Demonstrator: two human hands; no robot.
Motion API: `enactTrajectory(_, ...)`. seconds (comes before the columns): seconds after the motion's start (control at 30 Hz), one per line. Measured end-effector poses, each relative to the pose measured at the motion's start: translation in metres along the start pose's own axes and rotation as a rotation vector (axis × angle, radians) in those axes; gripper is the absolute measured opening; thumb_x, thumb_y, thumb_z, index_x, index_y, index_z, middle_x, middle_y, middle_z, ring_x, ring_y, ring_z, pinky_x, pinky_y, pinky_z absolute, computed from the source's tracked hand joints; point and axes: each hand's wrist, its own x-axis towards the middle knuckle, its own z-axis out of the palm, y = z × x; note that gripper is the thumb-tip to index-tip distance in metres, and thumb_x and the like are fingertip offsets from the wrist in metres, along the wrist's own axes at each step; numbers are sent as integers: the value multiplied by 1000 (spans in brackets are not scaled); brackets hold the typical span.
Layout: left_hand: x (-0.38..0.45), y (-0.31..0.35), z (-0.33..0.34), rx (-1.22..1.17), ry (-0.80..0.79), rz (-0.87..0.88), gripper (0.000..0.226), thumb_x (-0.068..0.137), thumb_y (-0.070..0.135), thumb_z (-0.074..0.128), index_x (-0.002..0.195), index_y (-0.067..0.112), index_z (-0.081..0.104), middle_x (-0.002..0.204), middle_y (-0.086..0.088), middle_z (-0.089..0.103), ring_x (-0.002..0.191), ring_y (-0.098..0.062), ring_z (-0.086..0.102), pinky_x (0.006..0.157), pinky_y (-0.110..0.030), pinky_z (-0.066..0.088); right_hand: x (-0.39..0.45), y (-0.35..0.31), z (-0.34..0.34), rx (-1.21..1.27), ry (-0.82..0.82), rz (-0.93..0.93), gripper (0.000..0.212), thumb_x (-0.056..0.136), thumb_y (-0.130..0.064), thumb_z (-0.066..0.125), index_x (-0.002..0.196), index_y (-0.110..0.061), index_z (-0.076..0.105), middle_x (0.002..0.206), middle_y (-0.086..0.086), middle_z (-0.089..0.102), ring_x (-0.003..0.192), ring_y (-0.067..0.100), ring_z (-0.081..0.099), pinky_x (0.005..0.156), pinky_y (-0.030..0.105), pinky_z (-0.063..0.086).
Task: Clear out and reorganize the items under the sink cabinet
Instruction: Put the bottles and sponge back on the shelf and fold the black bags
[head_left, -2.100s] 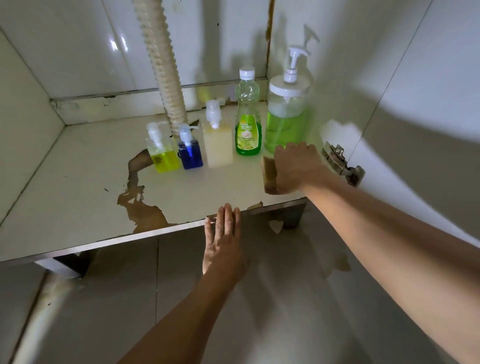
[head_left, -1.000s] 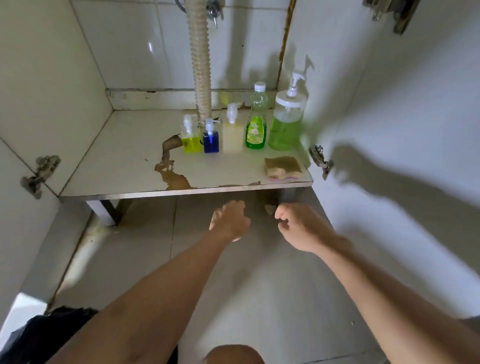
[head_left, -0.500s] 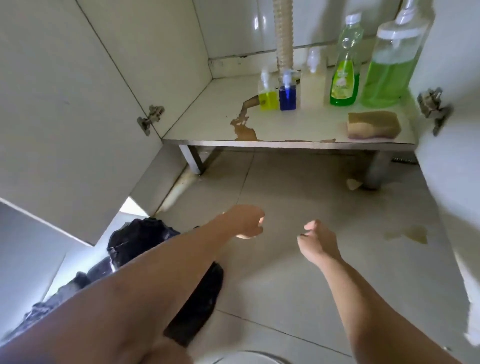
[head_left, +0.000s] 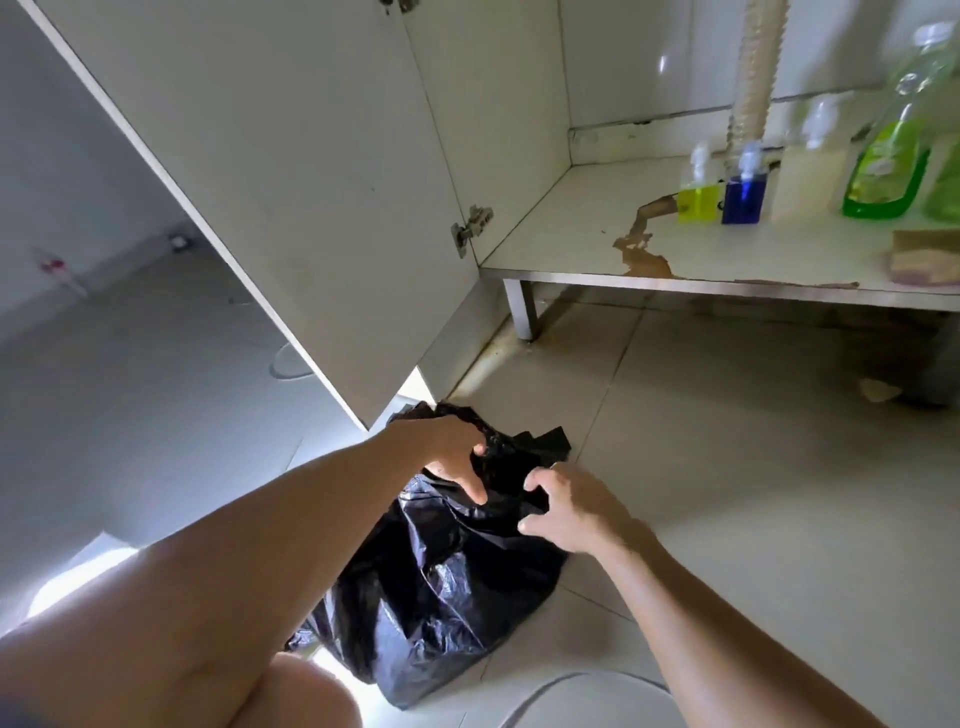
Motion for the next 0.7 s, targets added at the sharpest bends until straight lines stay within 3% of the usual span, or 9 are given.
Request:
enactTrajectory(0.07,-2,-11,13,42,-100,22,79,72,50,75,137,17,45,140,-2,48,122,-24,48,98,-33,43,-3,-6,29,-153,22,-18,52,81,-42,64,128,-25,51,126,3,49,109,27,54,94,33,41)
enactTrajectory(0.13,-4,-19,25,135,-117,63,63,77,38,74,131,13,52,126,-5,57,100,-22,53,80,-30,45,-7,-9,53,-291,60,1,41,81,-37,64,119,-23,57,120,4,50,105,27,53,97,36,36)
enactTrajectory(0.2,-6,-23,30,227,-74,99,40,83,23,70,118,7,59,103,-8,64,82,-22,52,67,-31,44,-10,-7,70,-345,158,16,17,74,-24,72,90,-23,68,100,2,58,88,24,58,88,39,40)
enactTrajectory(0.27,-8,-32,31,264,9,116,20,86,12,62,104,2,63,74,-3,56,75,-22,50,62,-29,42,-9,-10,74,-352,226,6,11,70,-14,74,71,-22,67,85,1,60,80,24,60,84,42,42)
enactTrajectory(0.3,-9,-37,27,267,34,120,18,87,10,59,101,1,63,67,-1,49,75,-21,49,61,-29,42,-8,-15,69,-330,220,-1,6,78,-15,66,77,-21,66,90,1,59,89,25,59,90,43,38)
enactTrajectory(0.37,-11,-47,16,217,5,114,22,86,13,60,103,0,64,67,0,49,77,-21,50,61,-27,43,-5,-26,48,-281,201,-28,11,88,-20,50,86,-18,61,98,-1,55,103,25,54,96,39,30)
enactTrajectory(0.5,-19,-64,-15,-19,67,88,36,77,23,69,110,12,65,98,-3,63,92,-24,60,78,-32,52,-7,-55,-22,-124,350,-72,7,85,-19,54,86,-14,59,102,3,62,100,27,58,77,26,34)
enactTrajectory(0.63,-54,-78,-54,-97,168,117,29,86,10,55,113,14,63,84,-1,58,72,-19,58,57,-23,53,-32,-88,-82,49,361,-21,39,92,-27,55,129,-12,54,124,6,57,114,23,54,86,22,41)
enactTrajectory(0.7,-76,-86,-71,-63,208,87,35,89,8,52,122,11,60,101,-2,63,89,-23,63,77,-29,58,-42,-98,-104,64,362,-73,34,93,-30,54,122,-14,56,108,0,56,100,19,55,72,14,40)
